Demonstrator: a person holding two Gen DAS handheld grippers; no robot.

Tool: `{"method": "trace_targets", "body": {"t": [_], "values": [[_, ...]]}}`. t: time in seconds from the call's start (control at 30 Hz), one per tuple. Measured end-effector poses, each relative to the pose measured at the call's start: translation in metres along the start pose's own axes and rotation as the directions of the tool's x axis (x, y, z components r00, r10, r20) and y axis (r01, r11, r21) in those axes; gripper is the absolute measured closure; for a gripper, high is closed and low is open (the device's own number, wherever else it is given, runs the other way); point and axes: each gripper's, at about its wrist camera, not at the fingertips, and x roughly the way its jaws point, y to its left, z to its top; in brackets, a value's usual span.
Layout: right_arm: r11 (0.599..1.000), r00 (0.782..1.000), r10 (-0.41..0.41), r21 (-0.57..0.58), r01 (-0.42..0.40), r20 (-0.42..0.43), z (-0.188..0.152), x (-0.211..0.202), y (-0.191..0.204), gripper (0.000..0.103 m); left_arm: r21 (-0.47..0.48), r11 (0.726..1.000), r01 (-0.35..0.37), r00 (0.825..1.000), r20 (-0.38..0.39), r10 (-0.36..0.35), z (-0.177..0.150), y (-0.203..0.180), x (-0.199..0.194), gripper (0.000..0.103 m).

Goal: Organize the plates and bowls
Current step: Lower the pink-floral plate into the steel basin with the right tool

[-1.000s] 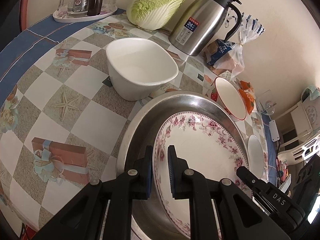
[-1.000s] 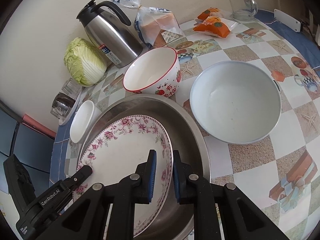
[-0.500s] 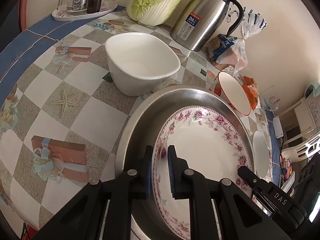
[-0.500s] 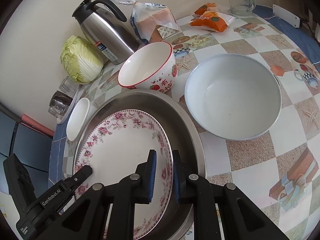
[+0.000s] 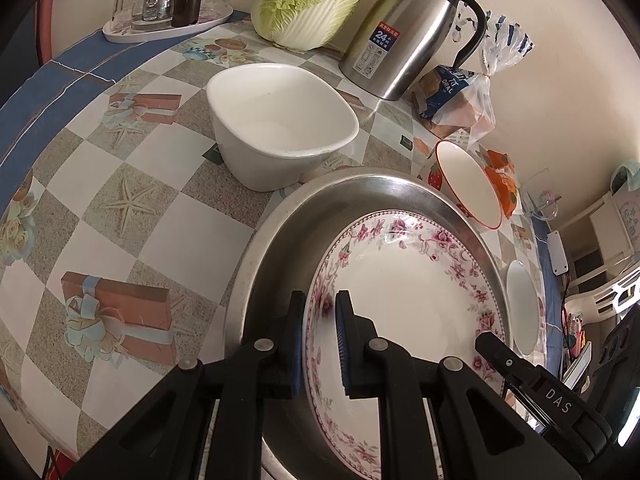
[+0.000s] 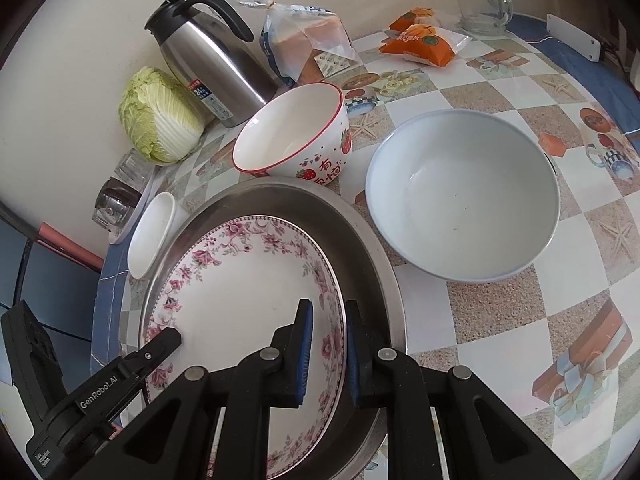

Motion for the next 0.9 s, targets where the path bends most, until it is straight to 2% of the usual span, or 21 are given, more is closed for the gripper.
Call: {"method": "trace_targets", "body": {"t": [0.2, 0.37, 0.6, 0.9], "values": [[1.000, 1.000, -0.019, -0.025, 0.019, -0.001, -0.0001, 0.0013, 0.0029, 0.086, 0.001, 1.000, -0.008, 1.000, 0.000, 0.008, 0.0003, -0.0005, 0.0003, 0.088], [0.998, 0.999, -0.041, -0.055, 0.041, -0.001, -0.0012, 0.0020, 0.0052, 0.086, 0.045, 0.998, -0.054, 0.999, 0.004, 0.053, -0.0010, -0.0068, 0.0015, 0.088], [0.997, 0.999, -0.047, -0.063, 0.047, 0.002, -0.0010, 0.0023, 0.0055, 0.087, 0.059, 0.995, -0.084, 0.996, 0.018, 0.083, -0.0008, -0.0068, -0.0005, 0.087], [0.995, 0.998, -0.059, -0.078, 0.059, 0.003, -0.0009, 0.0025, 0.0067, 0.087, 0.046, 0.996, -0.075, 0.997, 0.019, 0.074, 0.0003, -0.0050, -0.0019, 0.087]]}}
